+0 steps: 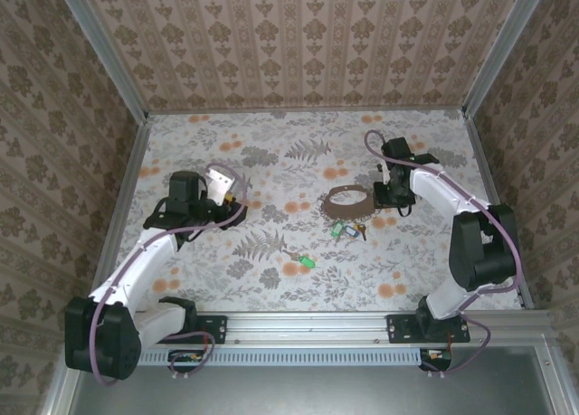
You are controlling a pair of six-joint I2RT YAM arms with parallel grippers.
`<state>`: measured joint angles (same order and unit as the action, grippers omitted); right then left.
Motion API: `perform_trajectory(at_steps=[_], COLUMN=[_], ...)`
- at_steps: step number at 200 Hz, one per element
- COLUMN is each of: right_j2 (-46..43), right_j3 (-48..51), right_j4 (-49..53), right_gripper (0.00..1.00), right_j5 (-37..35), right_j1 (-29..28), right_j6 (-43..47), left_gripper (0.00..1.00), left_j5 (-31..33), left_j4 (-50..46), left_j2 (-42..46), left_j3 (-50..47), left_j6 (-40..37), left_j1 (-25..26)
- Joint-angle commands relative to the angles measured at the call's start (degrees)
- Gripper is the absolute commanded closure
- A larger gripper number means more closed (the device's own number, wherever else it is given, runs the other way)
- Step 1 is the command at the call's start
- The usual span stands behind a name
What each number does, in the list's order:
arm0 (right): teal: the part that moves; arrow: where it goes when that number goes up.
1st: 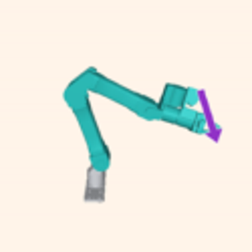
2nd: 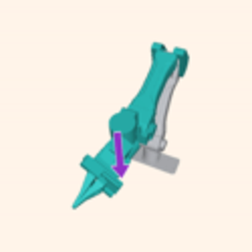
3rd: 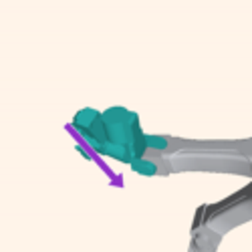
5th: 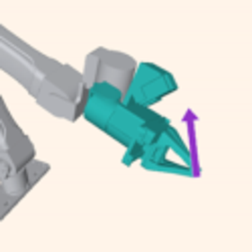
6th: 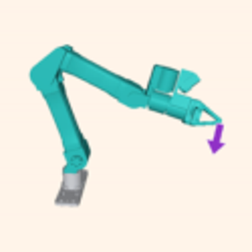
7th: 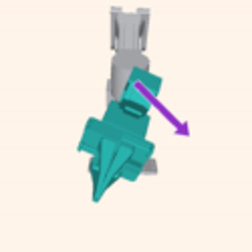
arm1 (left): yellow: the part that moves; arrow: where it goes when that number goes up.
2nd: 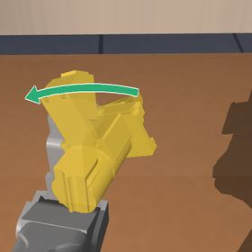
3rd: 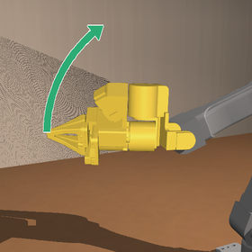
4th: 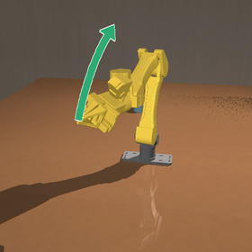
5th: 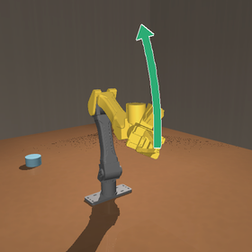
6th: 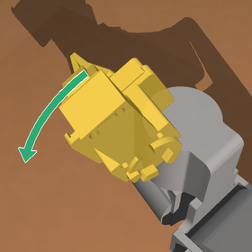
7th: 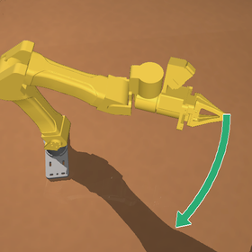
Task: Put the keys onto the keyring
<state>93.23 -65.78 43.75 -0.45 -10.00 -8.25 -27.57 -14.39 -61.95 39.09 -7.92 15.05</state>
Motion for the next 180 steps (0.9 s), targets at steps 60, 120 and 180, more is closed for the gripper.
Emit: perform_trajectory(at_steps=[60, 120, 180], right_j2=[0.8, -8.6, -7.3], right_j3=[10.7, 20.7, 24.3], right_j4=[-17.1, -24.9, -30.2], right_gripper=[0.67, 0.69, 0.73], right_j5=[-6.2, 16.7, 16.8], right_j1=[-3.2, 5.4, 5.5], right_j6=[42.5, 81.9, 91.4], left_gripper=[0.5, 0.5, 0.5], left_j5=[2.0, 2.6, 2.4], left_j4=[1.3, 1.9, 0.4], left_j2=[0.4, 1.0, 2.1], left_j3=[-0.2, -0.7, -0.3], left_j6=[0.3, 1.3, 0.8], left_j1=[1.2, 3.7, 4.0])
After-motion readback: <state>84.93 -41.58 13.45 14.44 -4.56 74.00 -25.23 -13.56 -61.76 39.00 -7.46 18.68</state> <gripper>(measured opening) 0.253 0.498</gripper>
